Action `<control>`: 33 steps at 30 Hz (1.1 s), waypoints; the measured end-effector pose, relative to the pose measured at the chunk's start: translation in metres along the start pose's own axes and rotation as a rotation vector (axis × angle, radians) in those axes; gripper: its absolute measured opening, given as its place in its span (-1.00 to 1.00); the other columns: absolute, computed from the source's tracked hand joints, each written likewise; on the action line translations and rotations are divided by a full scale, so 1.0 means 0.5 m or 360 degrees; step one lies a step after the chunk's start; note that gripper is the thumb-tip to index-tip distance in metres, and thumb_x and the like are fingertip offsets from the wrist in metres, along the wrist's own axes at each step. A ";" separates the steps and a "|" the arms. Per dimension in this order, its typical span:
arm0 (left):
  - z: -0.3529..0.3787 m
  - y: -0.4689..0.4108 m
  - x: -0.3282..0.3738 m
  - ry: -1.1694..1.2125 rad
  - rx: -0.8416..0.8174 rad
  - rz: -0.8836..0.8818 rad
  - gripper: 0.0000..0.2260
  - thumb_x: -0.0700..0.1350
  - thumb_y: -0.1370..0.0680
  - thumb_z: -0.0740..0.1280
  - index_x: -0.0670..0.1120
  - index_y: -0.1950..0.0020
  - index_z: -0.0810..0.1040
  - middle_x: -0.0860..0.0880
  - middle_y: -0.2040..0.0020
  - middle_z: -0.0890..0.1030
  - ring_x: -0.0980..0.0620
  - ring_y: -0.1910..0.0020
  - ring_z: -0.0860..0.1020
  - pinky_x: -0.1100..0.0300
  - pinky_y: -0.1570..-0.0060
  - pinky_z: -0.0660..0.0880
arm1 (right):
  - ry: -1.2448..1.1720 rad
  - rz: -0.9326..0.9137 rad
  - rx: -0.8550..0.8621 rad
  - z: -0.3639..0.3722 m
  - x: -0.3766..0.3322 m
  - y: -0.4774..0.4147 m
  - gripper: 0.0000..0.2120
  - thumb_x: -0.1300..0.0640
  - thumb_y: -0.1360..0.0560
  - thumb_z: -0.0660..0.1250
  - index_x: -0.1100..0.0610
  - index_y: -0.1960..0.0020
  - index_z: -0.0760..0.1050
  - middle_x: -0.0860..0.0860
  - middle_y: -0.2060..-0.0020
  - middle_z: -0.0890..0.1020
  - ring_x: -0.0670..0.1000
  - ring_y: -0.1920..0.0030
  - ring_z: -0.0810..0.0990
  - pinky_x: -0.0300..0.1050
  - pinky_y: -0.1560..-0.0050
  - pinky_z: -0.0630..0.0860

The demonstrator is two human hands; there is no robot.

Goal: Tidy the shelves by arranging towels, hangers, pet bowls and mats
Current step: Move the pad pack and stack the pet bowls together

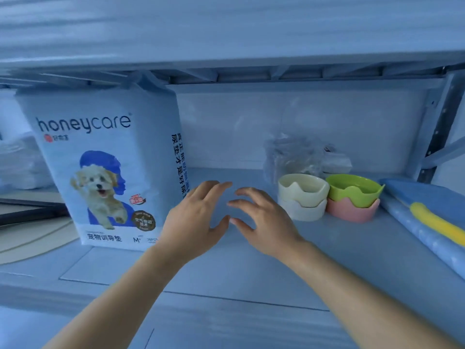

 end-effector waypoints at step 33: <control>-0.165 0.224 -0.448 0.0062 -0.0070 -0.0559 -0.15 -0.03 -0.44 0.40 0.03 -0.51 -0.12 -0.09 -0.47 0.09 -0.12 -0.16 0.46 0.20 0.18 0.41 | 0.0229 0.0189 -0.0096 0.198 -0.277 -0.058 -0.26 0.00 -0.49 0.31 -0.24 -0.48 -0.09 -0.15 -0.43 -0.38 -0.01 -0.51 -0.03 -0.19 -0.04 0.49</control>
Point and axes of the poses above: each hand's wrist, its own y-axis away from the middle knuckle, its own z-axis out of the palm, x = y × z, the point moved 2 cm from there along -y, towards the middle knuckle
